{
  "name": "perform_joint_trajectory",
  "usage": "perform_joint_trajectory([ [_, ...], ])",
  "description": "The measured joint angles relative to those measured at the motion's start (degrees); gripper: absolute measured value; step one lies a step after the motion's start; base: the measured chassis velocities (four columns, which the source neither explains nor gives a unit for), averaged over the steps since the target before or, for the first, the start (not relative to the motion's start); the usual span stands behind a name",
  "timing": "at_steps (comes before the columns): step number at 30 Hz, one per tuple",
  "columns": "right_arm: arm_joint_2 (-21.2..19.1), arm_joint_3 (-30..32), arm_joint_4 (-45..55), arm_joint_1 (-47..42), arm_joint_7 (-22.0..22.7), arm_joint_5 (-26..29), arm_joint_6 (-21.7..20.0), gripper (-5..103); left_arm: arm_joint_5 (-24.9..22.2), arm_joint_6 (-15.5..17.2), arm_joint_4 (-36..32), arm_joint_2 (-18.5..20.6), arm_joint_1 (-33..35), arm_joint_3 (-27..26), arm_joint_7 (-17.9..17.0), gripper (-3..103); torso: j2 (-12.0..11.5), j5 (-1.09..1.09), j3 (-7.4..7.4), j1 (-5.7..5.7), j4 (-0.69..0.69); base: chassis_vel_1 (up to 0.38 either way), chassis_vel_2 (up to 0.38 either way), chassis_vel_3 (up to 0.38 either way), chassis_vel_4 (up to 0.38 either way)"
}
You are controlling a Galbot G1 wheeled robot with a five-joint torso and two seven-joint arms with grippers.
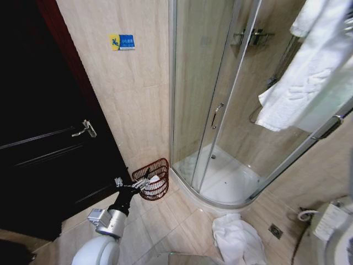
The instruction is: Discard the used towel into the hamper.
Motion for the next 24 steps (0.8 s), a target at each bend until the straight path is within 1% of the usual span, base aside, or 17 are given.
perform_joint_trajectory([
  [1,-0.64,1.66,-0.05,-0.92,-0.36,-0.7,0.05,100,0.0,0.0,0.0,-0.02,0.0,0.01,0.0,100,0.0,-0.02,0.0,0.0,0.0,0.0,0.0,0.0,0.0],
  [3,-1.08,2.53,-0.43,-1.48,-0.39,-0.19,0.05,100,0.0,0.0,0.0,-0.01,0.0,0.01,0.0,100,0.01,-0.02,0.0,0.0,-0.01,0.0,0.0,0.0,0.0],
  [5,-1.72,2.86,-2.1,-2.04,0.24,4.07,-0.35,100,0.0,0.0,0.0,-0.01,0.0,0.01,0.0,100,0.01,-0.02,0.0,-0.01,0.02,0.0,0.0,0.0,0.0],
  [6,-1.72,2.86,-2.1,-2.04,0.24,4.07,-0.35,100,0.0,0.0,0.0,-0.01,0.0,0.01,0.0,100,0.01,-0.02,0.0,-0.01,0.02,0.0,0.0,0.0,0.0],
  [7,-1.81,2.76,-3.04,-1.97,0.47,6.05,-0.44,100,0.0,0.0,0.0,-0.01,0.0,0.01,0.0,100,0.01,-0.01,0.0,0.0,0.04,0.0,0.0,0.0,0.0],
  [9,-1.87,1.75,-4.01,-1.45,1.53,13.77,-1.74,100,0.0,0.0,0.0,-0.01,0.0,0.01,0.0,100,0.01,-0.01,0.0,0.0,0.03,0.0,0.0,0.0,0.0],
  [10,-1.87,1.75,-4.01,-1.45,1.53,13.77,-1.74,100,0.0,0.0,0.0,-0.01,0.0,0.01,0.0,100,0.01,-0.01,0.0,0.0,0.03,0.0,0.0,0.0,0.0],
  [11,-1.87,0.85,-3.6,-1.02,2.9,22.05,-3.51,100,0.0,0.0,0.0,-0.01,0.0,0.01,0.0,100,0.0,-0.01,0.01,0.01,0.04,0.0,0.0,0.0,0.0],
  [13,-1.86,-0.41,-2.0,-0.05,4.58,34.98,-5.75,100,0.0,0.0,0.0,-0.02,0.0,0.01,0.0,100,0.0,-0.01,0.01,0.01,0.05,0.0,0.0,0.0,0.0],
  [14,-1.85,-1.26,-0.62,1.13,5.55,43.38,-7.35,100,0.0,0.0,0.0,-0.01,0.0,0.01,0.0,100,0.0,-0.03,0.01,0.01,0.05,0.0,0.0,0.0,0.0],
  [15,-1.85,-1.26,-0.62,1.13,5.55,43.38,-7.35,100,0.0,0.0,0.0,-0.01,0.0,0.01,0.0,100,0.0,-0.03,0.01,0.01,0.05,0.0,0.0,0.0,0.0],
  [16,-1.88,-1.73,0.1,2.05,5.85,47.44,-8.17,100,0.0,0.0,0.0,-0.01,0.0,0.01,0.0,100,0.0,-0.03,0.01,0.01,0.05,0.0,0.0,0.0,0.0],
  [17,-1.96,-2.11,0.67,2.8,6.09,50.01,-8.69,100,0.0,0.0,0.0,-0.01,0.0,0.01,0.0,100,0.0,-0.04,0.01,0.01,0.05,0.0,0.0,0.0,0.0],
  [18,-2.19,-2.88,1.81,4.39,6.67,54.3,-9.86,100,0.0,0.0,0.0,-0.01,0.0,0.01,0.0,100,0.01,-0.04,0.01,0.01,0.05,0.0,0.0,0.0,0.0],
  [19,-2.19,-2.88,1.81,4.39,6.67,54.3,-9.86,100,0.0,0.0,0.0,-0.01,0.0,0.01,0.0,100,0.01,-0.04,0.01,0.01,0.05,0.0,0.0,0.0,0.0],
  [21,-2.64,-4.3,3.06,6.32,6.92,56.81,-10.71,100,0.0,0.0,0.0,-0.01,0.0,0.01,0.0,100,0.01,-0.05,0.0,0.01,0.03,0.0,0.0,0.0,0.0],
  [24,-2.86,-6.01,3.52,7.67,6.93,56.92,-11.14,100,0.0,0.0,0.0,-0.01,0.0,0.01,0.0,100,0.01,-0.03,0.01,0.0,0.02,0.0,0.0,0.0,0.0],
])
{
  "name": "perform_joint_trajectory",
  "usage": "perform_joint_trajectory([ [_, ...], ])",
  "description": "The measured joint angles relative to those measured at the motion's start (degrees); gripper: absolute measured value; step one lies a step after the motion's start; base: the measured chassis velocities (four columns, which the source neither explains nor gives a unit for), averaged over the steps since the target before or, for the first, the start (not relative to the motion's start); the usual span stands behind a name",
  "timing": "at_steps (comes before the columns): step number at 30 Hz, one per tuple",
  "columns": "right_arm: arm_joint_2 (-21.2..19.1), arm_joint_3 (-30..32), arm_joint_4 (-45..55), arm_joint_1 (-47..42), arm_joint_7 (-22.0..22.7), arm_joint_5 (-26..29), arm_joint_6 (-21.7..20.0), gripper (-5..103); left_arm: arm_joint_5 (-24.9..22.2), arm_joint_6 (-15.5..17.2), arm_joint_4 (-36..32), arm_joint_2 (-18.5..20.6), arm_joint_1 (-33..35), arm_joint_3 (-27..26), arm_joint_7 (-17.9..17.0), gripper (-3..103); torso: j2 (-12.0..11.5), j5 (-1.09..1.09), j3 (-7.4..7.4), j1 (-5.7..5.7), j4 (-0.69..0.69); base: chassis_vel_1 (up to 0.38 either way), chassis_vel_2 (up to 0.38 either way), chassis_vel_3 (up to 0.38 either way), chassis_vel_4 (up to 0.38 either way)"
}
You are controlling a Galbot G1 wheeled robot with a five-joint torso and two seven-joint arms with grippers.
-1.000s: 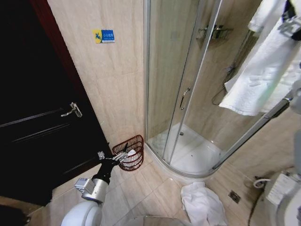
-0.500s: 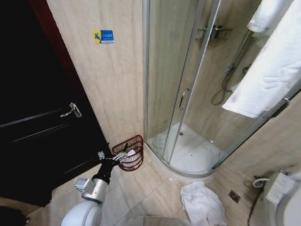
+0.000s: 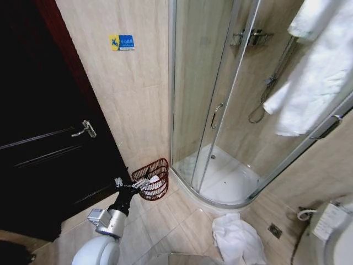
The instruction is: Discard the used towel into the hamper.
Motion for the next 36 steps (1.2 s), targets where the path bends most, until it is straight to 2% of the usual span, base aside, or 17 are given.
perform_joint_trajectory([
  [4,0.18,-3.9,0.18,2.9,-0.01,-1.01,-0.43,100,0.0,0.0,0.0,0.0,0.0,0.0,0.0,100,0.0,0.01,0.0,0.0,0.0,0.0,0.0,0.0,0.0],
  [6,1.0,-7.57,-0.75,6.32,-0.08,-3.67,-0.47,100,0.0,0.0,0.0,0.0,-0.01,0.0,0.0,100,0.0,0.02,0.0,0.0,0.0,0.0,0.0,0.0,0.0],
  [7,1.72,-10.21,-2.26,8.86,-0.11,-6.93,-0.41,100,0.0,0.0,0.0,0.01,0.0,0.0,0.0,100,0.0,-0.01,0.0,0.0,0.0,0.0,0.0,0.0,0.0],
  [8,1.72,-10.21,-2.26,8.86,-0.11,-6.93,-0.41,100,0.0,0.0,0.0,0.01,0.0,0.0,0.0,100,0.0,-0.01,0.0,0.0,0.0,0.0,0.0,0.0,0.0],
  [10,3.21,-13.98,-6.75,12.88,-1.2,-17.57,0.89,100,0.0,0.0,0.0,0.0,0.0,0.0,0.0,100,0.0,-0.01,0.0,0.0,0.03,0.0,0.0,0.0,0.0],
  [11,3.21,-13.98,-6.75,12.88,-1.2,-17.57,0.89,100,0.0,0.0,0.0,0.0,0.0,0.0,0.0,100,0.0,-0.01,0.0,0.0,0.03,0.0,0.0,0.0,0.0],
  [13,4.79,-16.46,-11.65,16.26,-2.63,-28.84,2.02,100,0.0,0.0,0.0,0.01,0.0,0.0,0.0,100,0.0,0.03,0.01,0.01,0.03,0.0,0.0,0.0,0.0],
  [14,5.45,-16.96,-13.38,17.42,-3.09,-32.81,2.27,100,0.0,0.0,0.0,0.0,0.0,0.0,0.0,100,-0.01,0.01,0.01,0.02,0.02,0.0,0.0,0.0,0.0],
  [15,5.45,-16.96,-13.38,17.42,-3.09,-32.81,2.27,100,0.0,0.0,0.0,0.0,0.0,0.0,0.0,100,-0.01,0.01,0.01,0.02,0.02,0.0,0.0,0.0,0.0],
  [19,6.86,-16.28,-16.65,18.74,-3.97,-44.82,4.0,100,0.0,0.0,0.0,0.0,0.0,0.0,0.0,100,0.0,0.02,0.01,0.02,0.01,0.0,0.0,0.0,0.0],
  [22,6.8,-15.15,-16.94,18.51,-4.04,-47.59,4.8,100,0.0,0.0,0.0,0.0,0.0,0.0,0.0,100,0.0,0.01,0.0,0.01,0.0,0.0,0.0,0.0,0.0],
  [26,6.41,-13.7,-17.97,18.13,-4.08,-48.12,5.19,100,0.0,0.0,0.0,0.0,0.0,0.0,0.0,100,0.0,0.01,0.0,0.01,0.0,0.0,0.0,0.0,0.0],
  [30,5.96,-12.9,-19.24,17.87,-4.0,-44.11,4.71,100,0.0,0.0,0.0,0.0,0.0,0.0,0.0,100,0.0,0.02,0.0,0.01,-0.01,0.0,0.0,0.0,0.0],
  [33,5.78,-13.87,-18.16,17.83,-3.25,-36.7,2.6,100,0.0,0.0,0.0,0.0,0.0,0.0,0.0,100,0.0,0.02,0.0,0.01,-0.01,0.0,0.0,0.0,0.0],
  [34,5.78,-13.87,-18.16,17.83,-3.25,-36.7,2.6,100,0.0,0.0,0.0,0.0,0.0,0.0,0.0,100,0.0,0.02,0.0,0.01,-0.01,0.0,0.0,0.0,0.0],
  [36,6.06,-15.61,-17.08,18.51,-2.92,-32.96,1.73,100,0.0,0.0,0.0,0.0,0.0,0.0,0.0,100,0.0,0.0,0.0,0.0,0.02,0.0,0.0,0.0,0.0],
])
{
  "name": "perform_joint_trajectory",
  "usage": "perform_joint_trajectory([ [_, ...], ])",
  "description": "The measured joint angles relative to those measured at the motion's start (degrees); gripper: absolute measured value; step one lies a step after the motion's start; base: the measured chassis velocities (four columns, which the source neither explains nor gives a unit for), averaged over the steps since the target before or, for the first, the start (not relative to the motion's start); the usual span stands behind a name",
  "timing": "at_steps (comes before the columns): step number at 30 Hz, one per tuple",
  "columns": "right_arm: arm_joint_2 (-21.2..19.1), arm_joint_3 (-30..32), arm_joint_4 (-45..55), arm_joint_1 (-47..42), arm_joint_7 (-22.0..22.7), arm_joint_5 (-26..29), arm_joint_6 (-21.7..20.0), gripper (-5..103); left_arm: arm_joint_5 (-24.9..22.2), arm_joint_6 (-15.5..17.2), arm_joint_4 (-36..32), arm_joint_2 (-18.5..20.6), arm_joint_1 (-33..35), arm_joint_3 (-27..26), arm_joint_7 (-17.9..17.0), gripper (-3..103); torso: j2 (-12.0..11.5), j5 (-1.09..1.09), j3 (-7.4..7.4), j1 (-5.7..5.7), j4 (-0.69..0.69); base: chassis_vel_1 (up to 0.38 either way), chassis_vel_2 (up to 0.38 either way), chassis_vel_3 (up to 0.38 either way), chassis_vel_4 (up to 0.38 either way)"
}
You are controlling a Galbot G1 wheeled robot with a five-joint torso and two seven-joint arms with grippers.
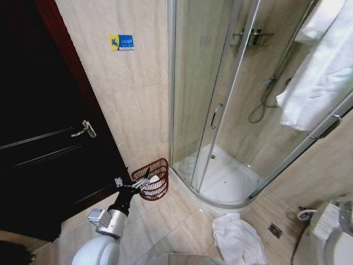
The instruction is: Discard the used towel into the hamper.
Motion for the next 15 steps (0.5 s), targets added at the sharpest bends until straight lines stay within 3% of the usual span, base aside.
perform_joint_trajectory([
  [2,0.27,-0.65,0.07,0.48,0.05,0.64,-0.09,101,0.0,0.0,0.0,0.0,0.0,0.0,0.0,100,0.0,0.0,0.0,0.0,0.0,0.0,0.0,0.0,0.0],
  [5,1.02,-2.03,-0.21,1.95,0.18,1.55,-0.12,94,0.0,0.0,0.0,0.0,0.0,0.0,0.0,100,0.0,0.0,0.0,0.0,0.02,0.0,0.0,0.0,0.0],
  [12,0.78,-2.03,0.29,1.77,-0.4,3.53,0.1,63,0.0,0.0,0.0,0.0,0.0,0.0,0.0,100,0.0,0.02,0.0,0.0,-0.01,0.0,0.0,0.0,0.0],
  [15,0.31,-1.69,0.67,1.44,-0.48,3.87,0.05,57,0.0,0.0,0.0,0.0,0.0,0.0,0.0,100,0.0,0.02,0.0,0.0,-0.01,0.0,0.0,0.0,0.0],
])
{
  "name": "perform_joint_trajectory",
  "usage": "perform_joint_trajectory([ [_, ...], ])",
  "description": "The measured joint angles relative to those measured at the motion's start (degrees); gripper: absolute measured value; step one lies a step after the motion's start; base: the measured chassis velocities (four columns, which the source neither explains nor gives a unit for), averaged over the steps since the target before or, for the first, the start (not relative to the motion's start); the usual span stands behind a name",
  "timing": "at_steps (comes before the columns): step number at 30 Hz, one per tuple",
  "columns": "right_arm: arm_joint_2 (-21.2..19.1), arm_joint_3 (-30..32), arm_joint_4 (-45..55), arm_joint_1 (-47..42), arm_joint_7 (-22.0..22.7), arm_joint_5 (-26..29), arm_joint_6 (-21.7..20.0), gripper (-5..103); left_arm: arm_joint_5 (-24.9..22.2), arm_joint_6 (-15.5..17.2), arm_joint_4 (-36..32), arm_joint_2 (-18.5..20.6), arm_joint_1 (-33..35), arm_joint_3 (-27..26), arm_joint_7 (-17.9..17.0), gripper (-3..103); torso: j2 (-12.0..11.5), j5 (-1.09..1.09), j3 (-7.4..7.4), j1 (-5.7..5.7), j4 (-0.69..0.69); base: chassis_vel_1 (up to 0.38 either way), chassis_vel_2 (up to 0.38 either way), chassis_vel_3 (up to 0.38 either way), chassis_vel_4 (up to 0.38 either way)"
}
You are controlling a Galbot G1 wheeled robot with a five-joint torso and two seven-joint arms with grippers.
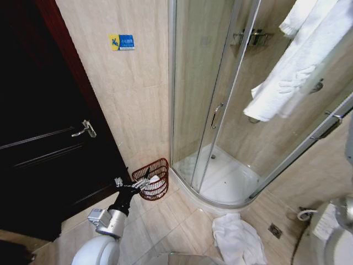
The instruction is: Discard the used towel into the hamper.
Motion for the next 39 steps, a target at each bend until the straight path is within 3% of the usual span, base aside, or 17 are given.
perform_joint_trajectory([
  [7,-1.32,0.77,1.25,-1.01,-0.14,0.86,-0.1,25,0.0,0.0,0.0,0.0,0.0,0.0,0.0,100,0.0,-0.01,0.0,0.0,0.0,0.0,0.0,0.0,0.0],
  [9,-1.52,0.97,1.47,-1.31,-0.18,1.04,-0.11,25,0.0,0.0,0.0,0.0,0.0,0.0,0.0,100,0.0,-0.01,0.0,0.0,0.0,0.0,0.0,0.0,0.0],
  [13,-2.35,1.81,2.32,-2.45,-0.45,1.88,-0.11,13,0.0,0.0,0.0,0.0,0.0,0.0,0.0,100,0.0,-0.01,0.0,0.0,0.0,0.0,0.0,0.0,0.0],
  [26,-6.22,8.02,7.78,-9.36,-2.03,6.3,0.25,13,0.0,0.0,0.0,0.0,0.0,0.0,0.0,100,0.0,0.0,0.0,0.0,0.01,0.0,0.0,0.0,0.0],
  [33,-10.49,17.14,15.77,-21.76,-1.75,10.53,1.91,13,0.0,0.0,0.0,-0.01,0.0,0.0,0.0,100,0.01,-0.04,-0.01,0.0,0.02,0.0,0.0,0.0,0.0],
  [39,-11.2,24.45,19.17,-30.33,-1.43,11.27,1.99,13,0.0,0.0,0.0,0.0,0.0,0.0,0.0,100,0.01,-0.01,-0.01,0.0,0.0,0.0,0.0,0.0,0.0],
])
